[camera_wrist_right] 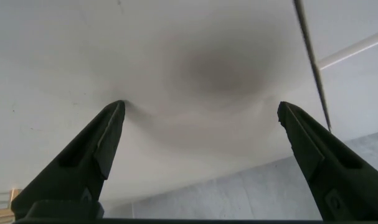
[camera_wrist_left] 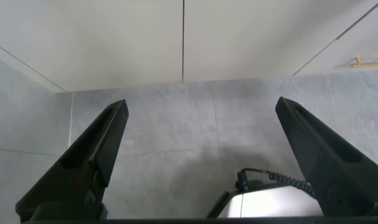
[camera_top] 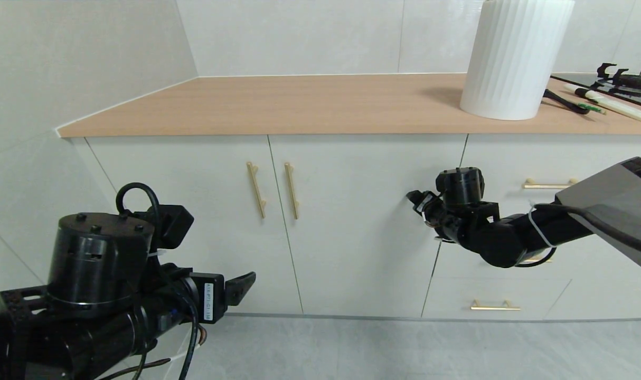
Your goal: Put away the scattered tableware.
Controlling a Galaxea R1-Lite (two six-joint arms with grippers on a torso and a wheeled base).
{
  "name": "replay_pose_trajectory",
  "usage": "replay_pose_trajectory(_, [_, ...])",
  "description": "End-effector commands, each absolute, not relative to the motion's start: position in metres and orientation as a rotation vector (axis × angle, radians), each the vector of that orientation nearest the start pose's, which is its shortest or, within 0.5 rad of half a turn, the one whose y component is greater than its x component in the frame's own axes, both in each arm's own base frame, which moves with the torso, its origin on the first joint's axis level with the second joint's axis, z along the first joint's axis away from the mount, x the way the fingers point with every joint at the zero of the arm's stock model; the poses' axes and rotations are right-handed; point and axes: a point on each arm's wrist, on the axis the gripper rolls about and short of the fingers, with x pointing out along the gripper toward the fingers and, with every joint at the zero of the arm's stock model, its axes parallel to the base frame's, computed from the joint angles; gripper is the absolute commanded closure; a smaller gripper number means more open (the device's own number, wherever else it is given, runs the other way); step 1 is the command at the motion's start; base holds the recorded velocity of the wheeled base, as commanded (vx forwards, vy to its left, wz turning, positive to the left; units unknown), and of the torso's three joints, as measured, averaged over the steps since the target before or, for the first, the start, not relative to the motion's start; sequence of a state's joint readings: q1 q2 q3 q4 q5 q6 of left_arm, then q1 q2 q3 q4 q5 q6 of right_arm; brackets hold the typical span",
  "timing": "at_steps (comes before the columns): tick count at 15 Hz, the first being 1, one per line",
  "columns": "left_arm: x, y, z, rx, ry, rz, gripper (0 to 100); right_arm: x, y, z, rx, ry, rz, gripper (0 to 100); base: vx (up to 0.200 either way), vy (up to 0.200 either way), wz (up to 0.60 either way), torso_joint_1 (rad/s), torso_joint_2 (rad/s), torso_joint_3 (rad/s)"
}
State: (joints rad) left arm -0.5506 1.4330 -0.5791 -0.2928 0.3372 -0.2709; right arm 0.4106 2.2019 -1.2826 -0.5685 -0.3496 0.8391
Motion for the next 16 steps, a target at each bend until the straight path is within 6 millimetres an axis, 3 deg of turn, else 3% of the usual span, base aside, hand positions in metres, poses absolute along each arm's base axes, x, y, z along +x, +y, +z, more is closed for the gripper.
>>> replay_pose_trajectory(1, [0.188,-0.106,0.162,-0.024,0.527,-0.137,0,0.397,0.165,0.123,0.704,0.326,-0.072,0,0.0,0.0,0.0,0.0,0.0,0.0])
replay_pose_trajectory(2, [0.187,-0.106,0.163,-0.026,0.523,-0.138,0,0.389,0.163,0.13,0.705,0.323,-0.066,0,0.0,0.0,0.0,0.0,0.0,0.0])
replay_pose_trajectory(5, [0.181,-0.092,0.182,-0.076,0.441,-0.106,0,0.324,0.141,0.187,0.643,0.257,0.017,0,0.0,0.0,0.0,0.0,0.0,0.0])
replay_pose_trajectory(7, [0.155,-0.072,0.21,-0.137,0.311,-0.101,0,0.271,0.116,0.205,0.535,0.225,0.04,0,0.0,0.0,0.0,0.0,0.0,0.0])
replay_pose_trajectory(8, [0.155,-0.072,0.21,-0.137,0.311,-0.101,0,0.271,0.116,0.205,0.535,0.225,0.04,0,0.0,0.0,0.0,0.0,0.0,0.0])
replay_pose_trajectory(9, [0.117,-0.049,0.224,-0.172,0.238,-0.088,0,0.207,0.085,0.211,0.457,0.181,0.052,0,0.0,0.0,0.0,0.0,0.0,0.0])
replay_pose_trajectory(11, [0.071,-0.027,0.207,-0.146,0.244,-0.093,0,0.146,0.049,0.208,0.359,0.096,0.028,0,0.0,0.0,0.0,0.0,0.0,0.0])
replay_pose_trajectory(12, [0.057,-0.02,0.201,-0.12,0.239,-0.097,0,0.127,0.039,0.207,0.335,0.058,0.018,0,0.0,0.0,0.0,0.0,0.0,0.0])
replay_pose_trajectory(13, [0.03,-0.006,0.193,-0.095,0.2,-0.093,0,0.095,0.022,0.201,0.297,-0.011,-0.022,0,0.0,0.0,0.0,0.0,0.0,0.0])
replay_pose_trajectory(14, [0.022,-0.002,0.192,-0.094,0.182,-0.082,0,0.085,0.017,0.198,0.276,-0.026,-0.04,0,0.0,0.0,0.0,0.0,0.0,0.0])
replay_pose_trajectory(15, [0.006,0.005,0.191,-0.088,0.147,-0.045,0,0.064,0.008,0.193,0.223,-0.06,-0.086,0,0.0,0.0,0.0,0.0,0.0,0.0])
replay_pose_trajectory(16, [-0.013,0.013,0.186,-0.062,0.107,-0.004,0,0.033,-0.001,0.187,0.17,-0.093,-0.113,0,0.0,0.0,0.0,0.0,0.0,0.0])
